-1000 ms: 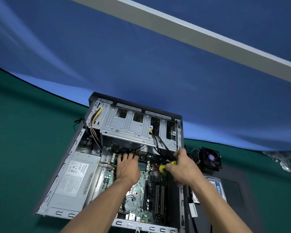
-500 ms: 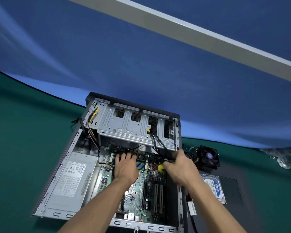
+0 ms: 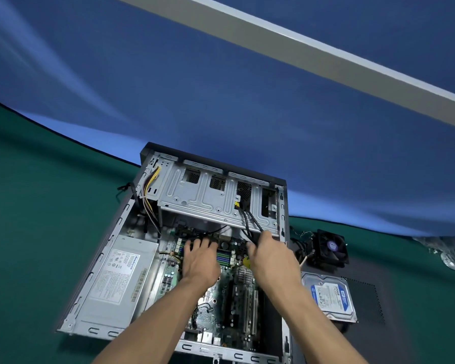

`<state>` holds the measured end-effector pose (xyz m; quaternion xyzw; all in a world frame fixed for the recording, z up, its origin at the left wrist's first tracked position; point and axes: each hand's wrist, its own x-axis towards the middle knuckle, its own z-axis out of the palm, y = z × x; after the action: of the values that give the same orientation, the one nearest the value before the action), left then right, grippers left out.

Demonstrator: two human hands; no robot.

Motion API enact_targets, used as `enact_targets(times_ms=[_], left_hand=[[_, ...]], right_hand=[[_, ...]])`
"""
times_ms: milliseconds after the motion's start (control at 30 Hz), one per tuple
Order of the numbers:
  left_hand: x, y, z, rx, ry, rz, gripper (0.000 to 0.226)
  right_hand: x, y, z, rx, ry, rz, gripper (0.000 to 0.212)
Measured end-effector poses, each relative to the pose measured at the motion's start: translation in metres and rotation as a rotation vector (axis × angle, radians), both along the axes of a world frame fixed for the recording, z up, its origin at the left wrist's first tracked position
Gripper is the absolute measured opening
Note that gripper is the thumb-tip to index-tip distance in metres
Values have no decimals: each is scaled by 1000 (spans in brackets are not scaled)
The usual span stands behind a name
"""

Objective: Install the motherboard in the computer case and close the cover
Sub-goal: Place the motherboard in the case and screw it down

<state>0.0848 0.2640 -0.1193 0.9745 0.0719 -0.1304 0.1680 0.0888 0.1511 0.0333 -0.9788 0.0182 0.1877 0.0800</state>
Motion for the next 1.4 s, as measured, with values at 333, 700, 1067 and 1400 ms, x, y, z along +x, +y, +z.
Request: enact_targets(times_ms=[333,700,1067,1400], left_hand=[[0,1,-4,-6,-13,-4,52],[-1,2,0,-14,-6,-7,53],[-8,0,11,-83,-29,12,54],[-4,-22,46,-381,-248,76,16]], right_hand=[[15,10,4,62,113,12,33],[25,-4,9,-145,138,30,23],[-5,-18,-16,-701,106,449,20],[-10,-83,-2,16,-188,152,35]])
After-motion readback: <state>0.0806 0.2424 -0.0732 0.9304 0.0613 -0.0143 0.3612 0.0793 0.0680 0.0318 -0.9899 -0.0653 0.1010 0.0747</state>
